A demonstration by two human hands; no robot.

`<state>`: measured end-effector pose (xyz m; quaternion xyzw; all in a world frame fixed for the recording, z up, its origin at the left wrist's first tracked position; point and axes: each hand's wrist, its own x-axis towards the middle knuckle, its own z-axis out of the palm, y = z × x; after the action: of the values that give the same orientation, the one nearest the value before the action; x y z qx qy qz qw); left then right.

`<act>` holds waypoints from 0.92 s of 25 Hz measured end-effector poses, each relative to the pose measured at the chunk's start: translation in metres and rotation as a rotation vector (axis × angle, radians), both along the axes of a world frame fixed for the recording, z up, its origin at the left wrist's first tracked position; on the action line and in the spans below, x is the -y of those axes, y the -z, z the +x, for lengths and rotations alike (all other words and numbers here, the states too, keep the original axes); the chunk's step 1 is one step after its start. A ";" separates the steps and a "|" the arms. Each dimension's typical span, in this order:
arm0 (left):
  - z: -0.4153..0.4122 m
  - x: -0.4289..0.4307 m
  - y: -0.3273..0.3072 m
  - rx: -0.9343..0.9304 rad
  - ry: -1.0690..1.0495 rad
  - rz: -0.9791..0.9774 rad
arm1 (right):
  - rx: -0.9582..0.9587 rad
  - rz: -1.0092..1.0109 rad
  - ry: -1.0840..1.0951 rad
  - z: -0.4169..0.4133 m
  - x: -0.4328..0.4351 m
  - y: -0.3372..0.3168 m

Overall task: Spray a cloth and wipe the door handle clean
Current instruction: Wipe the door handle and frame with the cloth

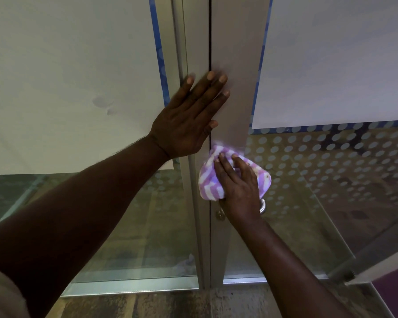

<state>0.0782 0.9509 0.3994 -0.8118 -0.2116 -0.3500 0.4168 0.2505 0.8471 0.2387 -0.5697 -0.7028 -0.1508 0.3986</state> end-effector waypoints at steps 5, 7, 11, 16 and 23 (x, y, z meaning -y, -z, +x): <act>0.000 0.000 -0.001 -0.003 0.003 0.003 | 0.031 -0.094 -0.009 -0.001 0.014 0.025; 0.000 0.000 -0.001 -0.009 -0.001 0.007 | 0.043 -0.187 -0.018 0.000 0.022 0.048; 0.001 -0.001 0.000 -0.011 -0.003 0.009 | 0.123 -0.389 -0.010 -0.003 0.029 0.066; 0.000 -0.002 0.000 -0.008 -0.001 0.005 | 0.212 -0.431 0.017 -0.007 0.029 0.059; -0.002 0.001 -0.002 -0.013 -0.002 0.005 | 0.189 -0.418 -0.037 0.020 0.039 0.063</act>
<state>0.0763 0.9499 0.4016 -0.8127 -0.2091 -0.3449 0.4205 0.2706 0.8076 0.1762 -0.6104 -0.7631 -0.0471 0.2069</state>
